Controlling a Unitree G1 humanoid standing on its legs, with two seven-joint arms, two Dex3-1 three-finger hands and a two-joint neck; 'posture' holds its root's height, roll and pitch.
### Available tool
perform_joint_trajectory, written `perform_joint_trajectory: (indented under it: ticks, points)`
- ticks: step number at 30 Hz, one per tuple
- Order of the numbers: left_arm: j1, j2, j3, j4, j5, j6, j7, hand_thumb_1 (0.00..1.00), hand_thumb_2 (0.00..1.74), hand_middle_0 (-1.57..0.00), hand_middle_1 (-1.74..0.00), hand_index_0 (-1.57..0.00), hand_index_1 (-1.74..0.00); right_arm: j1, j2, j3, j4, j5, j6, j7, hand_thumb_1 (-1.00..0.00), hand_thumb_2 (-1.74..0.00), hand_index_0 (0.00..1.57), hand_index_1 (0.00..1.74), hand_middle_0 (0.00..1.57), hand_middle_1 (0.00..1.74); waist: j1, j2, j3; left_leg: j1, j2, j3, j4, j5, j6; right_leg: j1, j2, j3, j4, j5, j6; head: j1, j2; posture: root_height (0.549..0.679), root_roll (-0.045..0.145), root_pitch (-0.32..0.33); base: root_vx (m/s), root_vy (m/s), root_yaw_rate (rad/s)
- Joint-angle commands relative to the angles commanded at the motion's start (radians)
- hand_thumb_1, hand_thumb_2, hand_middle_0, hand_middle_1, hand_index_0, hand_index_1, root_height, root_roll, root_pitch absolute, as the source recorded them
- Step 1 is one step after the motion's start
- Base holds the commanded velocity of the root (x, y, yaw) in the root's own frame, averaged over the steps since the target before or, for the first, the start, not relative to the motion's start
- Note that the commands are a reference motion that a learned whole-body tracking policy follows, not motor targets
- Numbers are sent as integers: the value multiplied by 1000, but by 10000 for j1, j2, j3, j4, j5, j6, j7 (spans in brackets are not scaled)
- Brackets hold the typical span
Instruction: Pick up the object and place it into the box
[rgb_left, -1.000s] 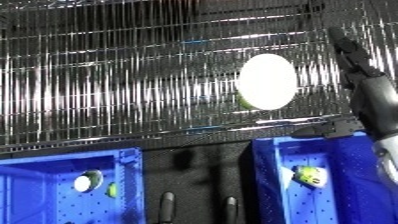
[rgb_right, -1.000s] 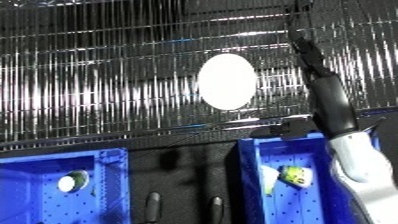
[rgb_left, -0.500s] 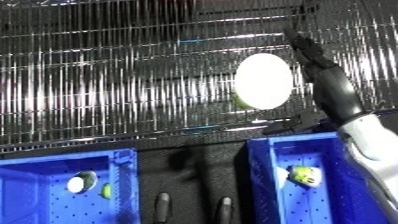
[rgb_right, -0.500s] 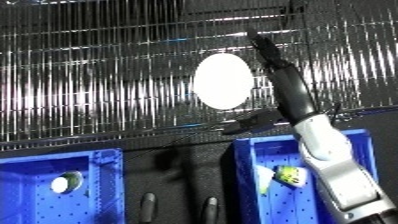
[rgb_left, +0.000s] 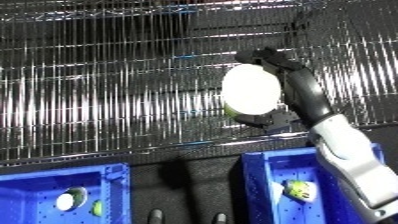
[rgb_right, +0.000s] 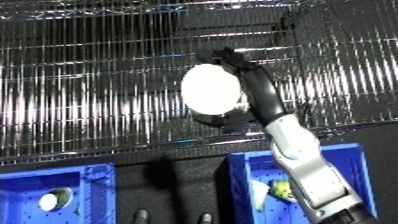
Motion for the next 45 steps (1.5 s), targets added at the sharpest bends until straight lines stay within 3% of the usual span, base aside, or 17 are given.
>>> perform_joint_trajectory:
  ticks: [3, 9, 15, 24, 30, 34, 39, 42, 45]
  points:
    - [39, -14, -19, -63, -13, -20, 9, 0, 0, 0, 0, 0, 0, 18, -8, 1, 55, 7, 67, 18, -850, -1479, 1334, 1479, 1334, 1479, 7, 14, 0, 13, -5, 5, -50, 16, 5, 4, -4, 6, -40, 13, 3, 37, 27, 635, 71, 133, -3, 13, -2]
    - [81, -46, -6, -125, 1, -41, 60, 0, 0, 0, 0, 0, 0, 169, -34, -13, 119, 99, 34, 1, -850, -1479, 1334, 1479, 1334, 1479, -26, 2, 0, 69, 17, 15, -157, 60, -3, 51, 19, 29, -154, 57, 9, -20, 107, 636, 70, 134, -8, 5, -25]
    - [207, -51, 142, -144, -10, -94, 123, 0, 0, 0, 0, 0, 0, 664, -157, -315, -706, 24, -334, -198, -850, -1479, 1334, 1479, 1334, 1479, -196, -96, 0, 284, 102, 46, -413, 124, -31, 203, 79, 104, -417, 141, 66, -297, 262, 639, 67, 135, -11, 7, -82]
    - [392, -379, 836, 18, -444, -138, 532, 0, 0, 0, 0, 0, 0, 3140, -410, -1997, -4527, -1508, -1129, -1691, -850, -1479, 1334, 1479, 1334, 1479, -980, -534, 0, 394, 347, 316, -392, -3, -50, 233, 357, 391, -644, 238, 174, -1173, 113, 640, 60, 141, -18, 60, -221]
    - [640, -619, 1377, 275, -650, -457, 703, 0, 0, 0, 0, 0, 0, 5423, -476, -3352, -5978, -1728, -1820, -2925, -850, -1479, 1334, 1479, 1334, 1479, -1520, -858, 0, 401, 529, 546, -316, -126, -2, 191, 587, 582, -728, 301, 233, -1509, 582, 640, 51, 150, -28, 39, -191]
    - [849, -738, 1705, 466, -729, -707, 786, 0, 0, 0, 0, 0, 0, 6985, -372, -4048, -6409, -1541, -2533, -3360, -850, -1479, 1334, 1479, 1334, 1479, -1853, -1060, 0, 451, 623, 682, -327, -199, 24, 241, 737, 678, -848, 330, 263, -1797, 763, 641, 46, 154, -26, 28, -182]
    - [1043, -786, 2016, 565, -797, -928, 869, 0, 0, 0, 0, 0, 0, 8711, -5, -4948, -6196, -757, -3521, -3898, -850, -1479, 1334, 1479, 1334, 1479, -2218, -1250, 0, 532, 717, 816, -287, -321, 45, 322, 878, 787, -955, 355, 301, -1942, 814, 642, 41, 154, -22, 4, -150]
    - [1035, -740, 2040, 567, -870, -942, 889, 0, 0, 0, 0, 0, 0, 9255, 65, -5289, -5577, -406, -3515, -4144, -850, -1479, 1334, 1479, 1334, 1479, -2321, -1288, 0, 572, 731, 860, -272, -373, 59, 363, 934, 824, -1007, 371, 314, -1619, 635, 643, 39, 154, -27, -11, -101]
    - [942, -648, 1963, 583, -956, -875, 875, 0, 0, 0, 0, 0, 0, 9461, -14, -5350, -4561, 123, -3069, -4072, -850, -1479, 1334, 1479, 1334, 1479, -2326, -1295, 0, 617, 714, 865, -266, -404, 73, 417, 967, 839, -1075, 402, 308, -968, 222, 644, 38, 152, -28, -20, -71]
